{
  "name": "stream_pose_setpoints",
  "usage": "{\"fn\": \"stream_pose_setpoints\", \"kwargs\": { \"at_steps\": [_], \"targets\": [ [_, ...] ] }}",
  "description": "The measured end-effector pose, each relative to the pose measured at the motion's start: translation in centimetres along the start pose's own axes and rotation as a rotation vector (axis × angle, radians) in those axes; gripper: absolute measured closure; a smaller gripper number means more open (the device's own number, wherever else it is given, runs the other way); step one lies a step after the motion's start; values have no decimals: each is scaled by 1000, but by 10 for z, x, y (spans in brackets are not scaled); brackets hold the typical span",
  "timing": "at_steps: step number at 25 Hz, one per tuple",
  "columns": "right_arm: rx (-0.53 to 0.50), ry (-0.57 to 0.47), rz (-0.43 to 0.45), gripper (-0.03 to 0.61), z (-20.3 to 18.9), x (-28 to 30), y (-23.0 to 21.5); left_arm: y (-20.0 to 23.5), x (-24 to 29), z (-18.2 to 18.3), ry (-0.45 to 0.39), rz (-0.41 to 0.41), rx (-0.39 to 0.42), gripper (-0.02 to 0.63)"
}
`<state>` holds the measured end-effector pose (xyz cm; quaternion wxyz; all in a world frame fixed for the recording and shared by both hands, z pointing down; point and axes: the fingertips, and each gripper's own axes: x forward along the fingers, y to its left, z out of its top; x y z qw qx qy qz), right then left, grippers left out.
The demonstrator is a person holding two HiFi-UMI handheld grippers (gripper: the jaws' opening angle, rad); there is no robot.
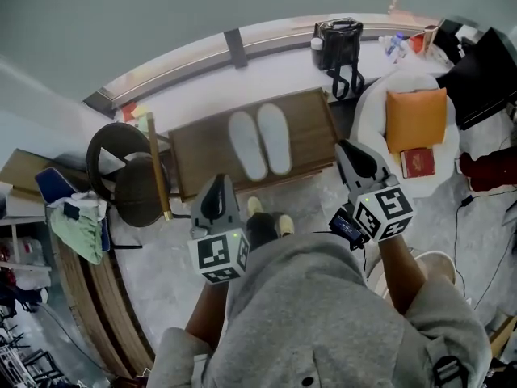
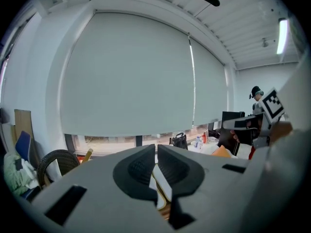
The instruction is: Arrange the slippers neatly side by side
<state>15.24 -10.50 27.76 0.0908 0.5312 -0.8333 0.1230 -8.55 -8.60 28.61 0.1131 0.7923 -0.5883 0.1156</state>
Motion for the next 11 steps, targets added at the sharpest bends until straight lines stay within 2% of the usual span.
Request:
{"fn": "stream_pose_setpoints", "kwargs": {
  "at_steps": [5, 11],
  "targets": [
    [-11, 10, 16, 538, 2, 6, 6, 7, -7, -2, 9, 2, -71, 586],
    [-19, 12, 17, 538, 1, 13, 10, 8, -8, 3, -8, 2, -77, 586]
  ]
}}
